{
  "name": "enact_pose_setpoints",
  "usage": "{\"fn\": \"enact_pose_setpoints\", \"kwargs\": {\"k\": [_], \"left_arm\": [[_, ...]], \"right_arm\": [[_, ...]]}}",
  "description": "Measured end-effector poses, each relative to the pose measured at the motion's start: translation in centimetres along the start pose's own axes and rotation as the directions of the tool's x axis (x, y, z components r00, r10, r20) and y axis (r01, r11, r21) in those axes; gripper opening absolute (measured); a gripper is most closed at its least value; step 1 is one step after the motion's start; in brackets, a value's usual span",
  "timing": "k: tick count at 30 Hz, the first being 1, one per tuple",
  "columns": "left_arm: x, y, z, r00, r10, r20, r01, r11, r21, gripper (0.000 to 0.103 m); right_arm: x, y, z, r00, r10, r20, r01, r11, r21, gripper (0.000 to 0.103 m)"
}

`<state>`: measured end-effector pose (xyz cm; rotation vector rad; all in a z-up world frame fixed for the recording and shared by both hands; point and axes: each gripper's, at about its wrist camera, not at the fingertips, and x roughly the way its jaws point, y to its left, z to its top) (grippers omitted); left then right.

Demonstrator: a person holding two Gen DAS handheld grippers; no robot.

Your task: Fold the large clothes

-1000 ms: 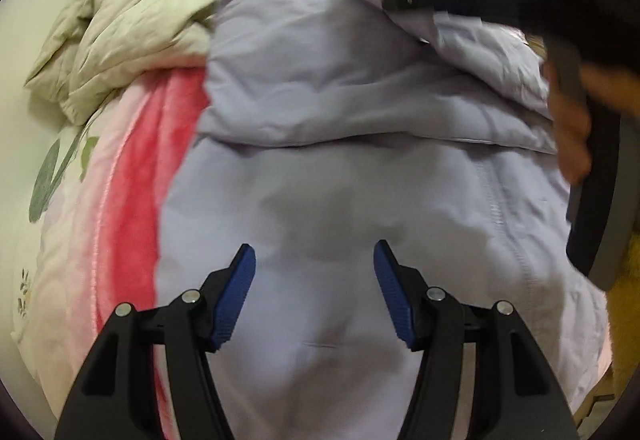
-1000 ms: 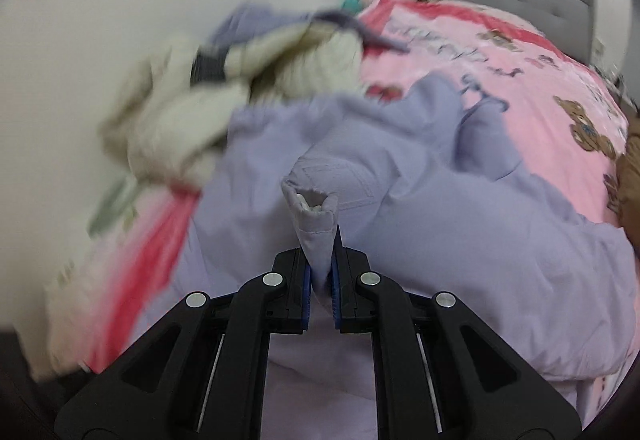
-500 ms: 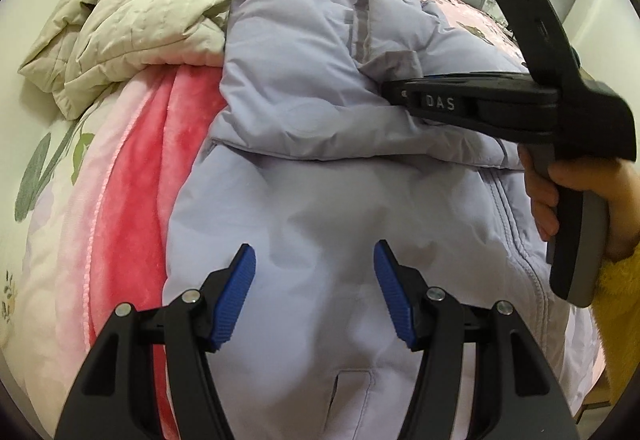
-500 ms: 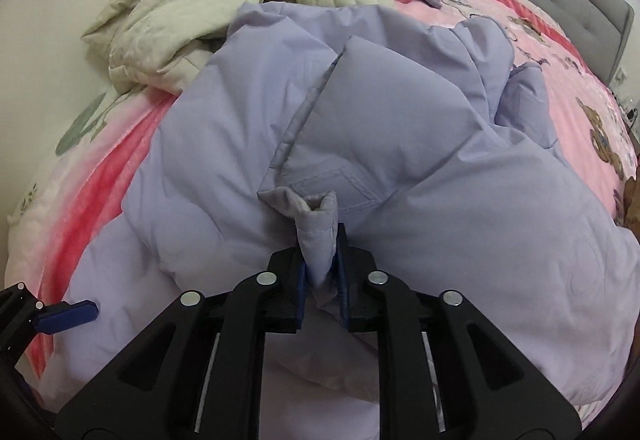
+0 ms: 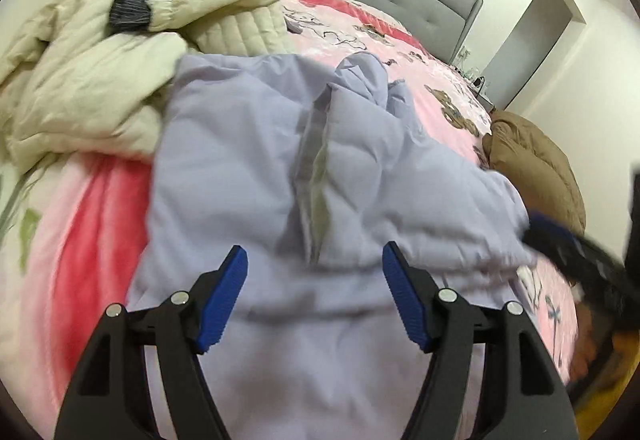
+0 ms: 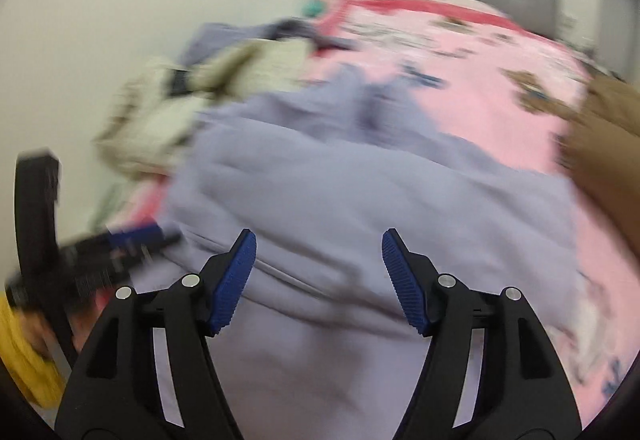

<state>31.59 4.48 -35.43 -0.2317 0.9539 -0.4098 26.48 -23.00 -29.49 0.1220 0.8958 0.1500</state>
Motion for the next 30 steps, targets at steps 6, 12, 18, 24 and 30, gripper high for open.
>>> {"fn": "enact_pose_setpoints", "kwargs": {"k": [6,12,18,24,30], "left_arm": [[3.3,0.0,1.1,0.999,-0.027,-0.026,0.025,0.996,-0.086,0.065],[3.5,-2.3,0.2,0.997,0.076,-0.001,-0.076,0.995,-0.058,0.010],[-1.4,-3.8,1.1,0.976,0.120,0.183,-0.120,0.993,-0.013,0.006],[-0.6,-1.1,0.5,0.977,0.197,0.084,-0.194,0.980,-0.046,0.006],[3.5,-1.5,-0.5,0.967,0.253,0.006,-0.253,0.966,0.056,0.007]], "right_arm": [[-1.8,-6.6,-3.5,0.983,-0.169,-0.075,0.177,0.977,0.117,0.063],[-0.7,-11.6,-4.6,0.974,-0.226,-0.035,0.226,0.929,0.292,0.063],[1.1,-13.6,-3.7,0.973,-0.220,-0.072,0.231,0.924,0.305,0.063],[1.3,-11.9,-3.4,0.985,-0.171,-0.029,0.173,0.965,0.198,0.063],[3.0,-11.7,-5.3,0.970,-0.242,-0.032,0.244,0.965,0.094,0.069]]}}
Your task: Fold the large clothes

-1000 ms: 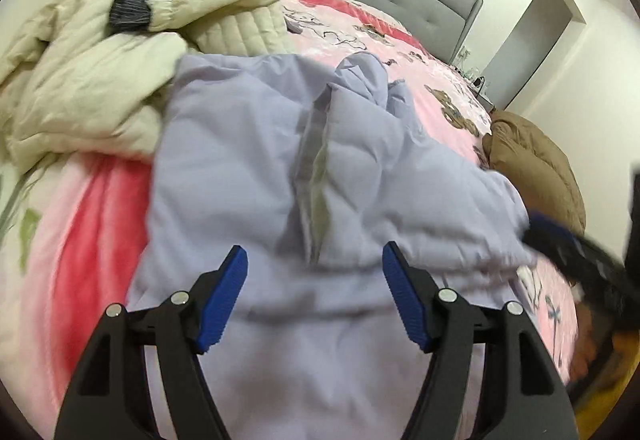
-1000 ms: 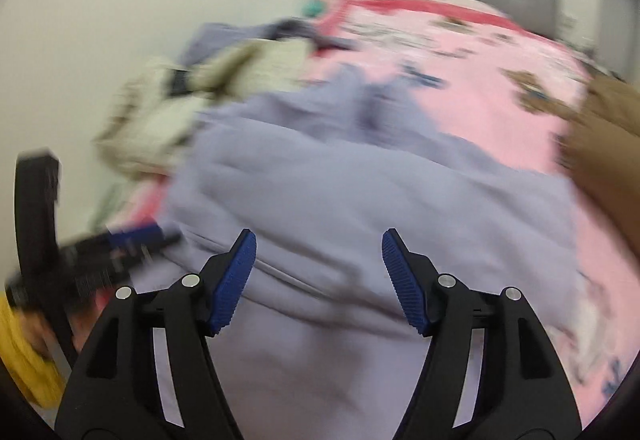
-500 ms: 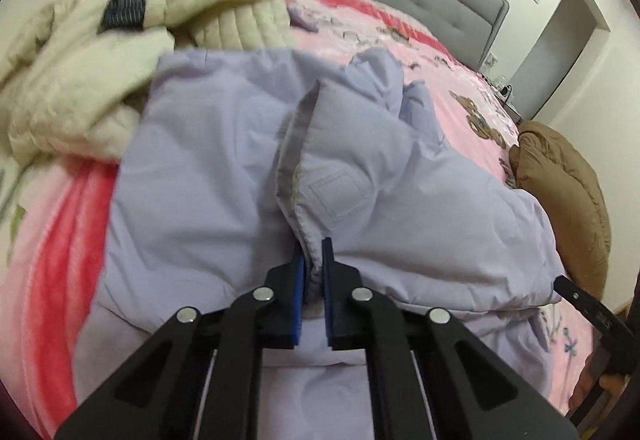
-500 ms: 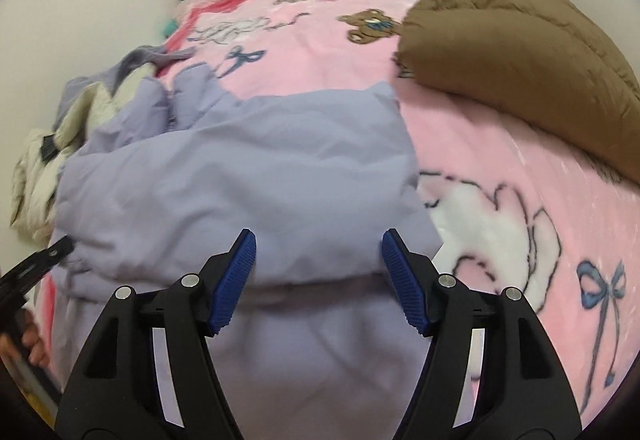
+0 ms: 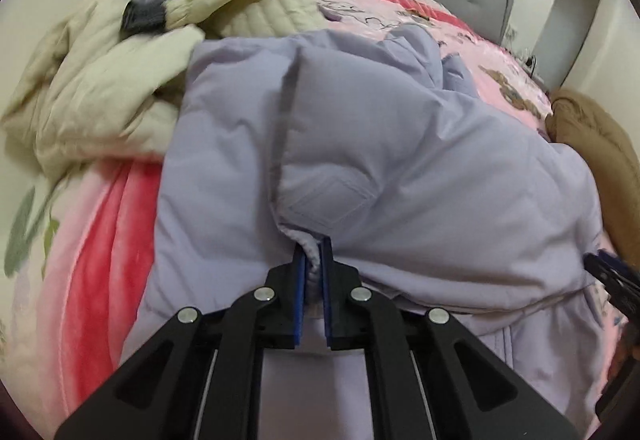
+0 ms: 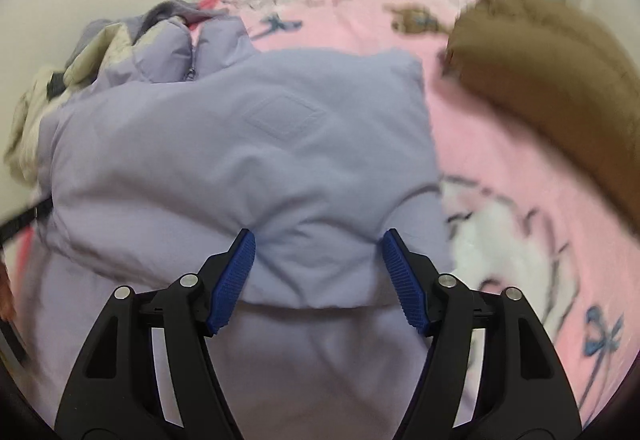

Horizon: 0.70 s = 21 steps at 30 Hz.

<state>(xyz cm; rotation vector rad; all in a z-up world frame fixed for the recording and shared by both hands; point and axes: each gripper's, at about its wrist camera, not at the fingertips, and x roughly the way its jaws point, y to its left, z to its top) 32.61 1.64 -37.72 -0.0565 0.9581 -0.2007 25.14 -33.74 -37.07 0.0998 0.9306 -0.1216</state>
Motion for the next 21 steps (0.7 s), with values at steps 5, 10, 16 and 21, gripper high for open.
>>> {"fn": "enact_pose_setpoints", "kwargs": {"k": [5,10,16,21], "left_arm": [[-0.1,0.5,0.9,0.999,-0.040,-0.008,0.039,0.998,-0.051,0.007],[-0.1,-0.2,0.5,1.000,-0.007,0.002,0.007,1.000,0.003,0.007],[-0.4,-0.2,0.2,1.000,0.005,0.001,-0.005,1.000,-0.020,0.007],[-2.0,-1.8,0.5,0.992,-0.089,0.086,0.094,0.993,-0.065,0.007]], "right_arm": [[-1.9,-0.3,-4.3,0.972,-0.216,0.094,0.235,0.902,-0.363,0.064],[0.3,-1.8,-4.7,0.960,-0.265,0.094,0.277,0.831,-0.483,0.042],[2.5,-1.1,-3.0,0.970,-0.212,0.118,0.243,0.815,-0.527,0.021],[0.3,-4.9,-0.1,0.979,-0.173,0.111,0.200,0.926,-0.320,0.012]]}}
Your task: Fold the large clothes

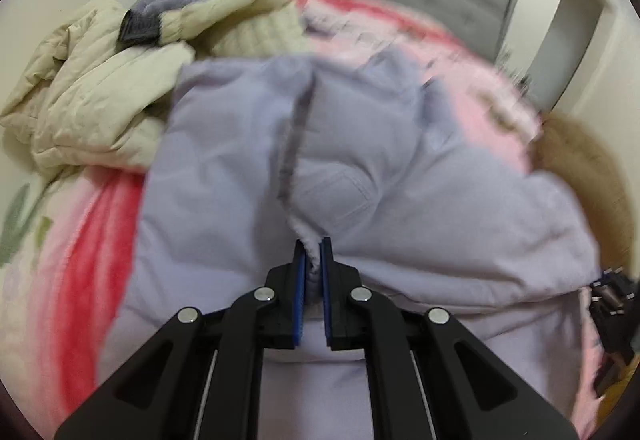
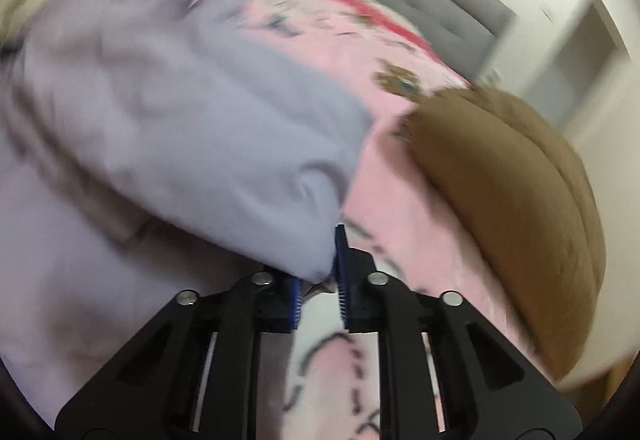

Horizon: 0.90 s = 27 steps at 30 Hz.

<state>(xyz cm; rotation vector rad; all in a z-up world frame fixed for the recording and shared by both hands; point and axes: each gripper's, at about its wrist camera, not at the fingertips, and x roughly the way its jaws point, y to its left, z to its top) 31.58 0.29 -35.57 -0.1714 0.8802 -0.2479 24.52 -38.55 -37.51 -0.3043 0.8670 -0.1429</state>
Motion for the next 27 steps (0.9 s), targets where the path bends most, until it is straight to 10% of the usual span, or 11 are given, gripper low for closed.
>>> {"fn": "enact_pose_setpoints", "kwargs": {"k": [9,18,23,27], "left_arm": [[3.6,-3.6,-1.6,0.993,0.095,-0.070,-0.084,0.986,0.147,0.007],[2.2,-3.3,-1.2,0.995,0.085,-0.051,-0.077,0.988,0.137,0.007],[2.6,-3.5,-1.2,0.994,0.095,-0.056,-0.086,0.987,0.135,0.007],[2.7,-3.6,-1.2,0.993,0.102,-0.061,-0.092,0.986,0.140,0.007]], "right_arm": [[5.3,-2.4,-3.4,0.986,0.077,-0.146,-0.062,0.993,0.105,0.020],[-2.2,-4.6,-3.9,0.983,0.166,-0.076,-0.148,0.967,0.205,0.033],[-2.8,-7.7,-0.1,0.958,0.283,0.045,-0.280,0.890,0.361,0.030],[1.4,-7.8,2.3,0.921,0.386,0.049,-0.375,0.844,0.383,0.006]]}}
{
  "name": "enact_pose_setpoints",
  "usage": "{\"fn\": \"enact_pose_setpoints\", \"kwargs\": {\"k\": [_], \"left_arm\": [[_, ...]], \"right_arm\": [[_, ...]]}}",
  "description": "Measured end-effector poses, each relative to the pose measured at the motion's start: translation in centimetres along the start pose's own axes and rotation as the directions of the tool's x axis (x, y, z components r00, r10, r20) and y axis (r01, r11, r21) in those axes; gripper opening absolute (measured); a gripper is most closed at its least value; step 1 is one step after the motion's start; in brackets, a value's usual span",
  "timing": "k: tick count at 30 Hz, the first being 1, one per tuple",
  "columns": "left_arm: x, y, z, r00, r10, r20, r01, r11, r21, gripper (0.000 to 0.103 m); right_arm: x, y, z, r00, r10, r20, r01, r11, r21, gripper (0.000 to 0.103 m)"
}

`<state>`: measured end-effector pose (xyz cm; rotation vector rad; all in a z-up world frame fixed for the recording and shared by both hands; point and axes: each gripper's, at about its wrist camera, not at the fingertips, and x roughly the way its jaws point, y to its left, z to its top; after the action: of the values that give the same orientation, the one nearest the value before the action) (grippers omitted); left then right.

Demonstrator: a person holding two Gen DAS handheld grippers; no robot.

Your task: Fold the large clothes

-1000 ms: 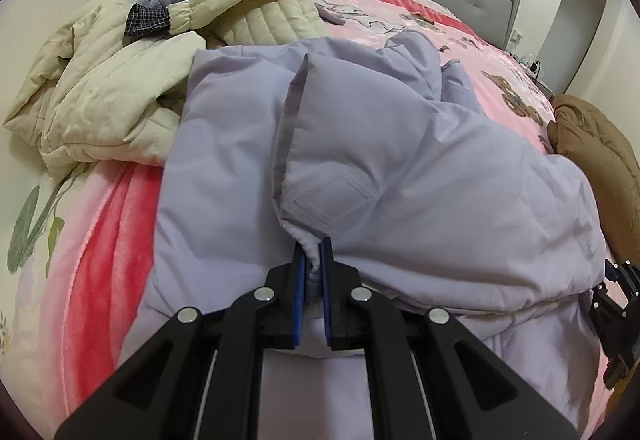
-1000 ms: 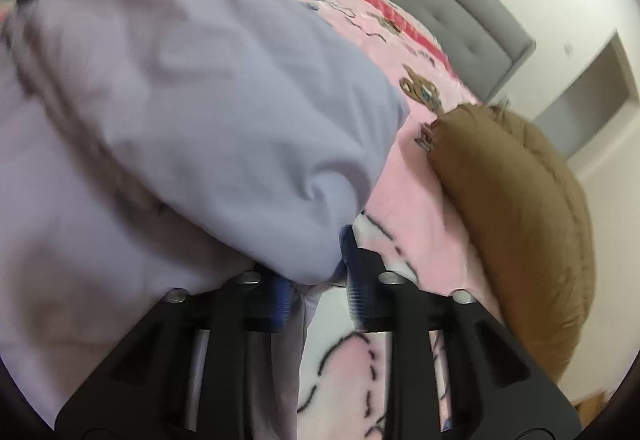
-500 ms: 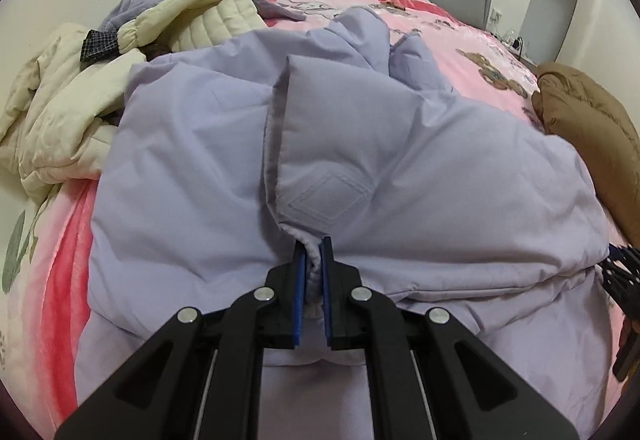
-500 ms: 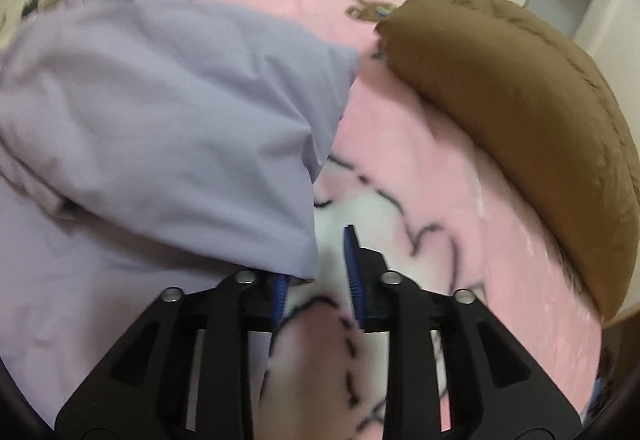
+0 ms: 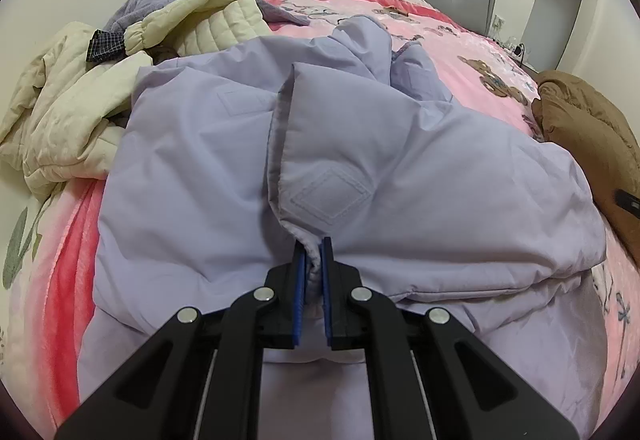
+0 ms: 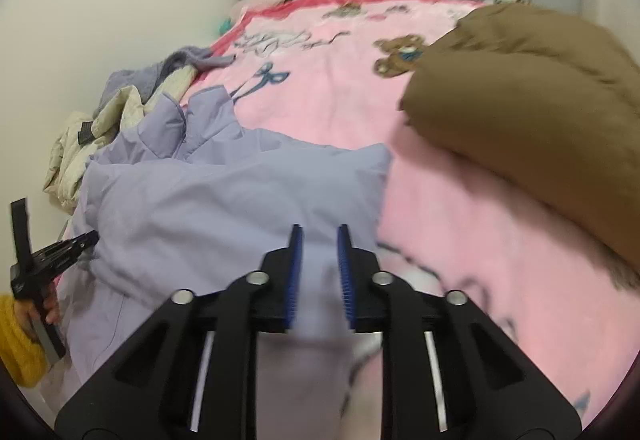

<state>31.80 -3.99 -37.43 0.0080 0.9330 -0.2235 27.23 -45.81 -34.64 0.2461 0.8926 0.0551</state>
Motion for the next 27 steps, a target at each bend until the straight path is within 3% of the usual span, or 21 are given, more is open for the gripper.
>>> {"fn": "enact_pose_setpoints", "kwargs": {"k": [2,3,5,7,8,9,10,11,16,19,22,23,25,27], "left_arm": [[0.0,-0.2,0.2,1.000,0.008,-0.008,-0.007,1.000,0.002,0.007],[0.0,-0.1,0.3,1.000,0.001,-0.013,-0.002,1.000,-0.010,0.007],[0.2,-0.1,0.4,1.000,-0.012,-0.018,0.012,1.000,-0.028,0.007],[0.7,-0.4,0.3,1.000,-0.006,-0.026,0.005,1.000,-0.021,0.008],[0.8,-0.6,0.2,1.000,0.003,-0.030,-0.003,1.000,-0.016,0.008],[1.0,-0.6,0.2,0.999,0.008,-0.035,-0.009,1.000,-0.016,0.008],[1.1,-0.5,0.2,0.999,0.006,-0.039,-0.007,1.000,-0.023,0.008],[1.1,-0.2,0.2,0.999,-0.005,-0.046,0.003,0.999,-0.041,0.009],[-0.7,1.0,0.0,1.000,-0.026,-0.010,0.025,0.997,-0.077,0.012],[-3.8,1.2,0.4,0.996,0.017,0.087,-0.012,0.998,-0.059,0.012],[-6.4,0.6,1.7,0.977,0.071,0.201,-0.070,0.997,-0.014,0.012],[-6.8,0.1,2.3,0.976,0.044,0.215,-0.047,0.999,0.007,0.012],[-6.4,-1.0,3.7,0.977,-0.019,0.212,0.005,0.998,0.069,0.012],[-5.1,-2.3,4.7,0.980,-0.059,0.190,0.033,0.990,0.140,0.012]], "right_arm": [[3.4,0.2,-0.6,0.993,0.002,-0.114,-0.008,0.999,-0.049,0.003],[4.5,0.5,-1.5,0.988,-0.050,-0.148,0.035,0.994,-0.103,0.003],[5.8,0.8,-3.1,0.975,-0.147,-0.170,0.112,0.973,-0.200,0.003],[6.2,0.8,-3.8,0.966,-0.198,-0.165,0.164,0.966,-0.200,0.003],[6.8,0.7,-4.1,0.948,-0.278,-0.156,0.243,0.947,-0.210,0.002],[7.6,0.5,-4.7,0.906,-0.386,-0.170,0.340,0.907,-0.247,0.001],[8.4,0.1,-5.0,0.880,-0.429,-0.206,0.373,0.891,-0.259,0.001],[8.5,-0.7,-5.5,0.885,-0.402,-0.236,0.357,0.909,-0.214,0.001],[3.9,-1.4,-3.6,0.943,-0.316,-0.106,0.314,0.949,-0.031,0.001],[2.5,-0.8,-1.3,0.969,-0.238,-0.060,0.238,0.971,-0.011,0.004],[2.3,0.3,1.6,0.990,-0.138,-0.017,0.137,0.990,-0.020,0.008],[2.6,1.1,2.4,0.992,-0.123,-0.011,0.123,0.992,-0.033,0.010],[3.7,2.6,4.0,0.996,-0.087,-0.018,0.085,0.993,-0.078,0.029],[5.2,3.3,5.2,0.997,-0.065,-0.034,0.061,0.993,-0.101,0.031]]}}
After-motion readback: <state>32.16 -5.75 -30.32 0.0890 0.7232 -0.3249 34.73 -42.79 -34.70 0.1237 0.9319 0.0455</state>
